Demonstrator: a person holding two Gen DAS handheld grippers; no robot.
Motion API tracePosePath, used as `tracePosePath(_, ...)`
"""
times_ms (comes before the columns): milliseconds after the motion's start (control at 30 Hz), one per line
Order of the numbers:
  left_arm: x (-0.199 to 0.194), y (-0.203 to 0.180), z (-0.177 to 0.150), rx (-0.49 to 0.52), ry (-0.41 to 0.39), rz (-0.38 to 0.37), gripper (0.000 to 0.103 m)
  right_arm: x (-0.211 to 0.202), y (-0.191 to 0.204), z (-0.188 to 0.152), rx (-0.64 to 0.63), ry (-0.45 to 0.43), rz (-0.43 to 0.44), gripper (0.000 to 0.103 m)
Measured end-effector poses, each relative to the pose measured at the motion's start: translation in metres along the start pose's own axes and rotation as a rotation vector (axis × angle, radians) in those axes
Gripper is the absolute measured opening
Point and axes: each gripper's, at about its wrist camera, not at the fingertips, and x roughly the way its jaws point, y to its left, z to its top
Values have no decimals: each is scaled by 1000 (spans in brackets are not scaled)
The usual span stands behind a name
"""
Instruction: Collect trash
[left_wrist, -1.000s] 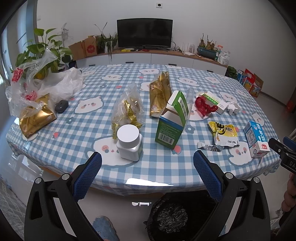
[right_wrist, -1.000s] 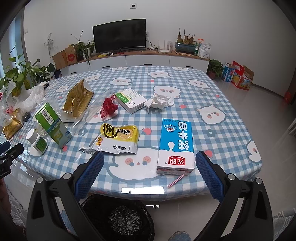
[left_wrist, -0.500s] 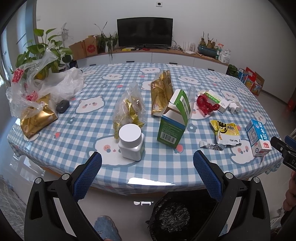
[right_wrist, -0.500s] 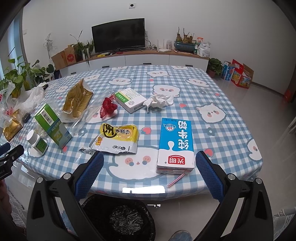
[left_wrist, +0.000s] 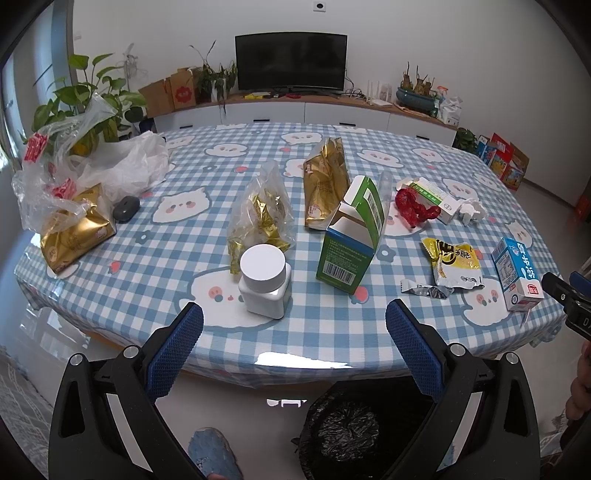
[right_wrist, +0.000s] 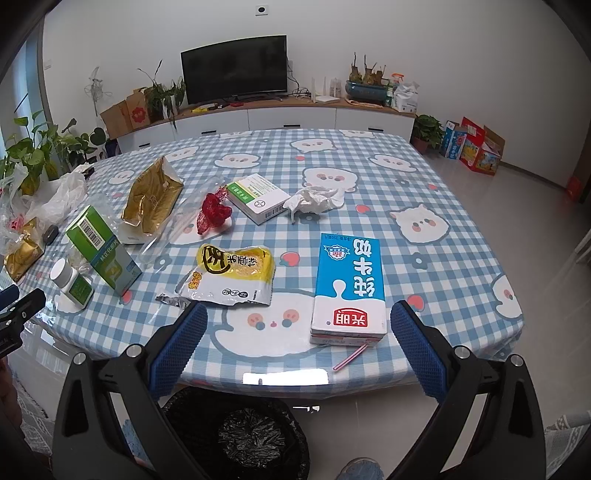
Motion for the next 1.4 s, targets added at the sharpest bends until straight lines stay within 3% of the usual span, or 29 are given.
tracePosePath(1400,2,-1,-1,18,3,21,97,-1,4,3,-7,-1,12,95)
